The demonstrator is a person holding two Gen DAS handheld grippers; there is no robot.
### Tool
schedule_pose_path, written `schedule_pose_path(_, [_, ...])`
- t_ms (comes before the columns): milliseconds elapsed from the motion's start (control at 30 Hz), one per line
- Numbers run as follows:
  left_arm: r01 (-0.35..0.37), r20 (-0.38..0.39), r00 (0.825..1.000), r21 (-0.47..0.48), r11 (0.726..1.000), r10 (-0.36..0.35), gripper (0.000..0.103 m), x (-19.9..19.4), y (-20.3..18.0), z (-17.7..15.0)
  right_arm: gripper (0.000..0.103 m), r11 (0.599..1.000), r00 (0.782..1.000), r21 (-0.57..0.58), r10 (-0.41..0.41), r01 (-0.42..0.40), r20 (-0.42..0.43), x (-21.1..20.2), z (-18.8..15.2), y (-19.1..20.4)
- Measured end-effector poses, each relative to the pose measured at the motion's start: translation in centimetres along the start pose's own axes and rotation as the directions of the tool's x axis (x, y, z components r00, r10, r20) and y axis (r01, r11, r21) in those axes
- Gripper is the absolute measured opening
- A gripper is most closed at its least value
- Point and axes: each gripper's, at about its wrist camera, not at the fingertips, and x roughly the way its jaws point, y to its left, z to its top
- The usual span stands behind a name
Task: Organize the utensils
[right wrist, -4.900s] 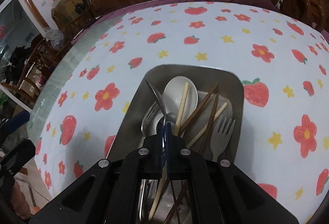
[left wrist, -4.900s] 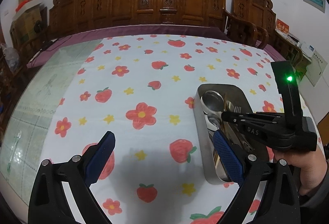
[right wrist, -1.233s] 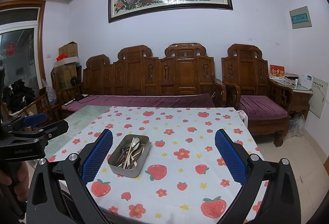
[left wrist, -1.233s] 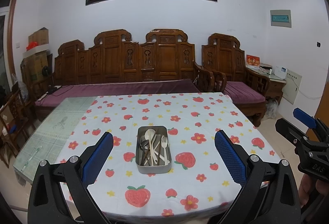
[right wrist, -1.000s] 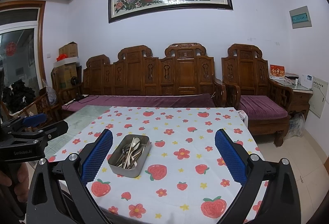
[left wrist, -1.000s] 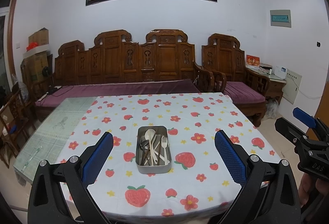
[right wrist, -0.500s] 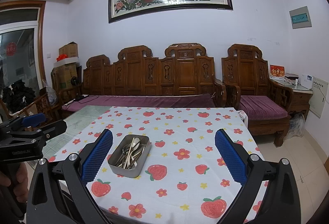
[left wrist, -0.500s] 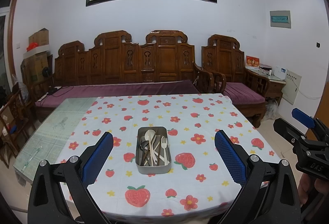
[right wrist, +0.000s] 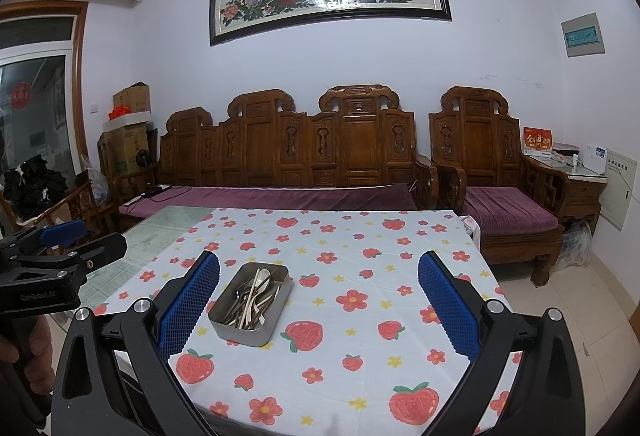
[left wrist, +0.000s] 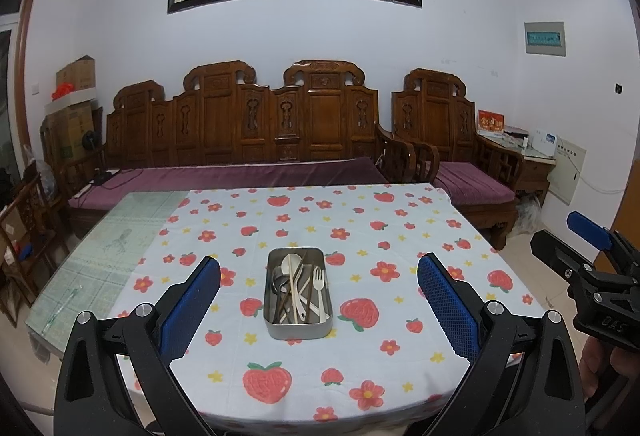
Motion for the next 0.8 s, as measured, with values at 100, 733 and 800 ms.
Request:
schedule_pose_path(100, [0.000, 0.003, 1.000, 0.001, 1.000, 0.000, 0.095, -0.34, -0.20, 0.27, 0.100, 1.000, 1.000, -0.001, 0.001, -0.001, 0.000, -0.07, -0.01, -0.08])
schedule_pose_path(733, [-0.001, 0.002, 1.000, -0.006, 1.000, 0.001, 0.095, -0.77, -0.33, 0.84, 0.100, 1.000, 1.000, 0.000, 0.001, -0.001, 0.001, -0.03, -0.05, 0.00])
schedule_pose_path(800, [0.000, 0.005, 1.000, -0.006, 1.000, 0.000, 0.095, -0.94, -0.41, 1.07, 0.100, 1.000, 1.000, 0.000, 0.001, -0.001, 0.001, -0.01, -0.05, 0.01])
